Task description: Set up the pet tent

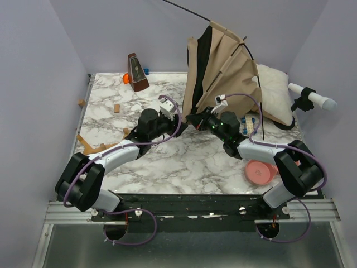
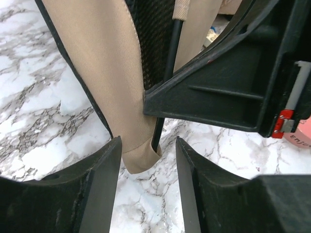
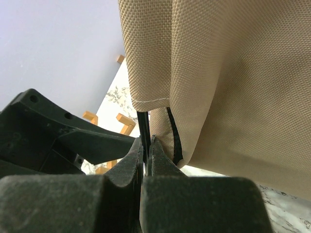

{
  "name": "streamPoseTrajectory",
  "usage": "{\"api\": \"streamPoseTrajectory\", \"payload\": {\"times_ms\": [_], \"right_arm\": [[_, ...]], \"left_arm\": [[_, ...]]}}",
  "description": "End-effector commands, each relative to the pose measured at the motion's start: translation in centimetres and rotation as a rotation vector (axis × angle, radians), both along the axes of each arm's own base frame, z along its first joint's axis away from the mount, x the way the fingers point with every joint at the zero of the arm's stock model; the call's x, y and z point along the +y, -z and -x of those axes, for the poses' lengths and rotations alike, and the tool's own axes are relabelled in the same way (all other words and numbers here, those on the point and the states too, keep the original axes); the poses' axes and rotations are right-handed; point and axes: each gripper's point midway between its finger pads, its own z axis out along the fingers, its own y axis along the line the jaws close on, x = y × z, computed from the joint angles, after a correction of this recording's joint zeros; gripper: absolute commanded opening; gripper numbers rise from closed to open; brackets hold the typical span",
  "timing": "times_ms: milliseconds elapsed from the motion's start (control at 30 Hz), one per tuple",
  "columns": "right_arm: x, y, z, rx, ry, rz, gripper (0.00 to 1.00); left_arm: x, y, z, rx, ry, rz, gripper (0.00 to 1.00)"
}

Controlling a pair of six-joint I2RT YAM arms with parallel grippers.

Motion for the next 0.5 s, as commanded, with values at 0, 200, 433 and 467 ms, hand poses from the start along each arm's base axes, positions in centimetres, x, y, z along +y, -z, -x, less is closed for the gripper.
{"api": "streamPoseTrajectory", "payload": {"times_ms": [0,200,433,467], "right_arm": [[-0.85,0.86,-1.44,0.017,0.055,0.027,0.00],[-0.77,1.01,-1.51,0.020,0.054,0.030,0.00],[-0.81,0.97,-1.57,0.019,0.058,0.029,0.00],[-0.82,1.00,-1.57,0.020,0.058,0.029,0.00]], "left_arm": [[0.24,1.03,-0.67,0.021,-0.050,-0.049,0.53],[-0.18,1.12,-0.62,0.026,-0.043,-0.049,0.45],[-0.46,1.57,-0.52,0.040,-0.034,-0.055,0.34],[-0.45,1.70,-0.50,0.042,-0.035,-0.056,0.33]]}}
